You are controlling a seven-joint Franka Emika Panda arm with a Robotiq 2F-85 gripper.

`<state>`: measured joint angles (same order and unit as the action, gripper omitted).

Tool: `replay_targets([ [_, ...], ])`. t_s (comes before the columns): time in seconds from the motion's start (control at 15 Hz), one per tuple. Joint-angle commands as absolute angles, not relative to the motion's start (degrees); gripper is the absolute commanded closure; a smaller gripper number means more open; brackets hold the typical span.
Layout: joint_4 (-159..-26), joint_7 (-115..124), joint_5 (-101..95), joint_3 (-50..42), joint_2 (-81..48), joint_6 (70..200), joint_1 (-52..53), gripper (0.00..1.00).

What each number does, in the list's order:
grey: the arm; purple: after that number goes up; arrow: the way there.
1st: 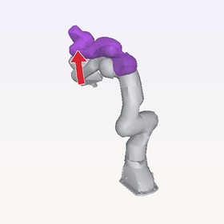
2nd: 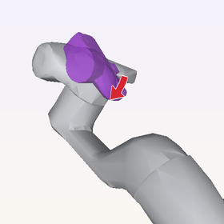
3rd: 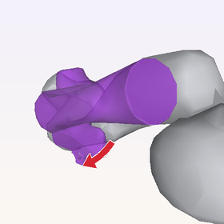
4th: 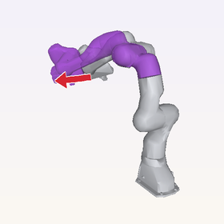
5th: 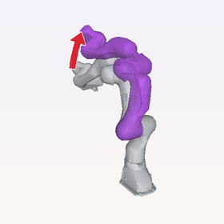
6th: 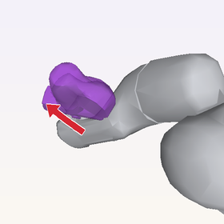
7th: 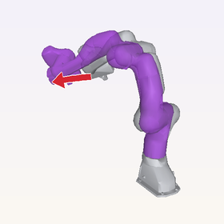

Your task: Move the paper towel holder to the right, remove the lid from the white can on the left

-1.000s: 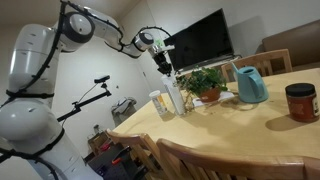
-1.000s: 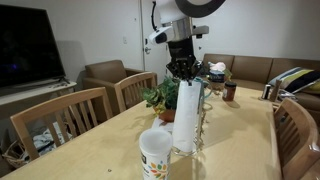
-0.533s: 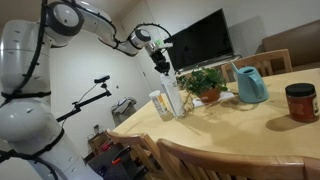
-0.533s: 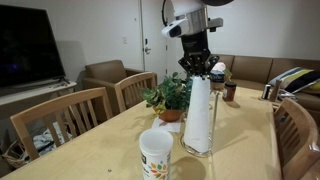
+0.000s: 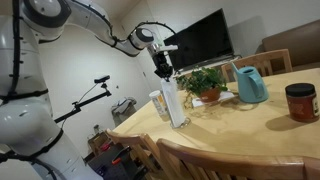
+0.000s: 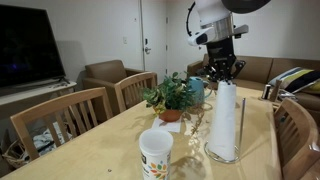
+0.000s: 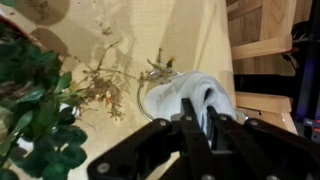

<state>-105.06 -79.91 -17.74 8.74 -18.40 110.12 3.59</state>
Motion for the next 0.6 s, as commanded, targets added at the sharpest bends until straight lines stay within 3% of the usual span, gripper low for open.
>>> replay_targets([
  [0.0,-111.9,-81.8,-14.6,7.2,-13.0,113.6,0.8,0.97],
  [0.53,-115.1,-83.1,-10.3,2.0,-9.3,114.7,-4.0,0.97],
])
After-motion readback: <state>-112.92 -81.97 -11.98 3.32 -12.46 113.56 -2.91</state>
